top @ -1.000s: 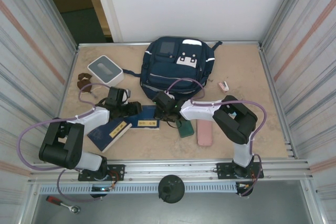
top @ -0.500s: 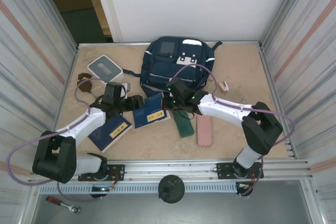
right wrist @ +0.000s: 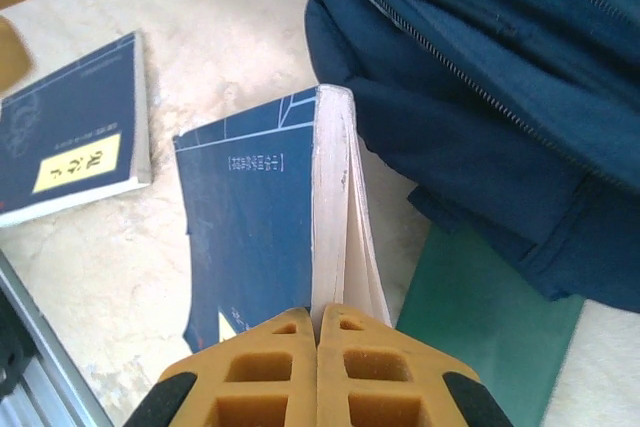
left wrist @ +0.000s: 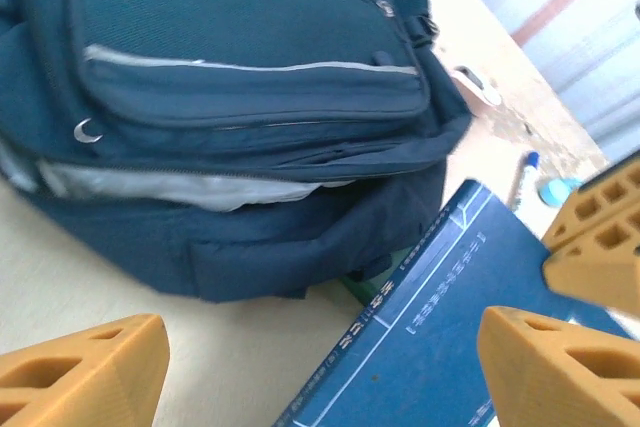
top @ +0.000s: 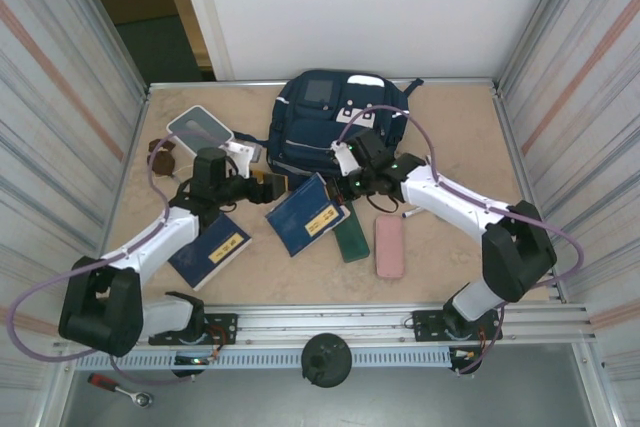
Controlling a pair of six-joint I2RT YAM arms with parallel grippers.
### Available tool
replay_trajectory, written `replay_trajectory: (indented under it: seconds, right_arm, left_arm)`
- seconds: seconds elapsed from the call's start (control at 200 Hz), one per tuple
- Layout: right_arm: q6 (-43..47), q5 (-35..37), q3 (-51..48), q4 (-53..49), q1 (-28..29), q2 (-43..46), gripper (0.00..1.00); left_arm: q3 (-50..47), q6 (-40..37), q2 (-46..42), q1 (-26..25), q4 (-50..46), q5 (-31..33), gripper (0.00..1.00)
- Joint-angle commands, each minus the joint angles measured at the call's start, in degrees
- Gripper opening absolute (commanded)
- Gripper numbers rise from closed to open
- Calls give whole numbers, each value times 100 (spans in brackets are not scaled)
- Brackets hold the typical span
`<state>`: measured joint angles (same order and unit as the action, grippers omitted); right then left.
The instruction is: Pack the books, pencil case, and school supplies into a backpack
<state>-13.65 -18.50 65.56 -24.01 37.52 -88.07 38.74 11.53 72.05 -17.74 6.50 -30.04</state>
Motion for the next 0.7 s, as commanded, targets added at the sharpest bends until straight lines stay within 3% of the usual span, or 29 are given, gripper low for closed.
replay_trajectory:
  seconds: [0.0, 0.195, 0.431, 0.696]
  right_arm:
    - [853, -566, 255, -131, -195, 443, 0]
    - [1313, -902, 341, -161, -433, 618, 0]
    - [1718, -1001, 612, -440, -542, 634, 0]
    - [1966, -1018, 875, -794, -692, 537, 0]
  left_arm:
    - [379, -953, 503, -28, 159, -985, 81]
    - [816, -1474, 1367, -161, 0, -2175, 82]
    - [1371, -1791, 2050, -449, -162, -2826, 81]
    - [1707, -1700, 2115, -476, -290, -3166, 49]
